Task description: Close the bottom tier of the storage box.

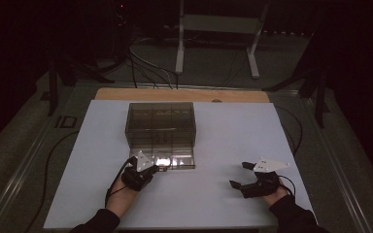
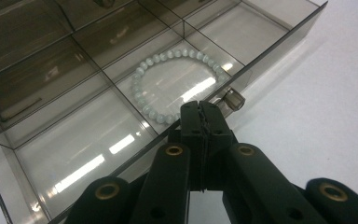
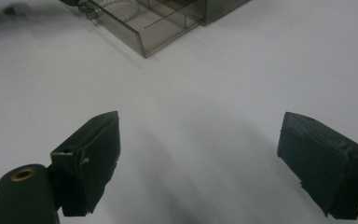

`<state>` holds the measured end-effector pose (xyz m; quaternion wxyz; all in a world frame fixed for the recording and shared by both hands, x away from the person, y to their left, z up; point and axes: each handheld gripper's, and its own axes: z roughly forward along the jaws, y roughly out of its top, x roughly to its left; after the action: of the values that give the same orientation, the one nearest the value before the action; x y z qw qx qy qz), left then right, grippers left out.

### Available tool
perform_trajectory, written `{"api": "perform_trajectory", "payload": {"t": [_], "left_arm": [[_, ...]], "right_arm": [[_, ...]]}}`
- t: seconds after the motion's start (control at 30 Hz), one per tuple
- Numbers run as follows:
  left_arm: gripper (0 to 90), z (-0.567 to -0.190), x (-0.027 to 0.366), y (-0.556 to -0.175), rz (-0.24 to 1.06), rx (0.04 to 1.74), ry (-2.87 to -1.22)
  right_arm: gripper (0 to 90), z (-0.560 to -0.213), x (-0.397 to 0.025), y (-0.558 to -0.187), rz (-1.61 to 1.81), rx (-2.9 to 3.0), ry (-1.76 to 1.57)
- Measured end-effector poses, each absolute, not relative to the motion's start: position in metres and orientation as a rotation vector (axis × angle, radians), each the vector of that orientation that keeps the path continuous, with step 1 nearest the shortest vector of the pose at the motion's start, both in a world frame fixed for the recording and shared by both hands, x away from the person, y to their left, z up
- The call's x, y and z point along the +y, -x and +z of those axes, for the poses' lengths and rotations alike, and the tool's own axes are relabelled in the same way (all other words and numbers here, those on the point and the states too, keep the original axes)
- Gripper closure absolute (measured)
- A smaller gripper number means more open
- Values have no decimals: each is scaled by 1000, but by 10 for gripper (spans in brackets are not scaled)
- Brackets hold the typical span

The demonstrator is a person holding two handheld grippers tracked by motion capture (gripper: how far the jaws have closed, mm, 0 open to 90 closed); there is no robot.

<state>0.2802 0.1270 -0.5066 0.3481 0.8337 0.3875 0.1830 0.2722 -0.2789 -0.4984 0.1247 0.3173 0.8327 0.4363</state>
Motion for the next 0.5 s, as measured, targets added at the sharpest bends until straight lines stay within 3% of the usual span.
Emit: {"api": "perform_trajectory", "payload": {"t": [0.5], "left_arm": [[900, -507, 127, -281, 474, 1003, -2161]], "right_arm": [[134, -498, -279, -272, 1273, 2426, -927]]}}
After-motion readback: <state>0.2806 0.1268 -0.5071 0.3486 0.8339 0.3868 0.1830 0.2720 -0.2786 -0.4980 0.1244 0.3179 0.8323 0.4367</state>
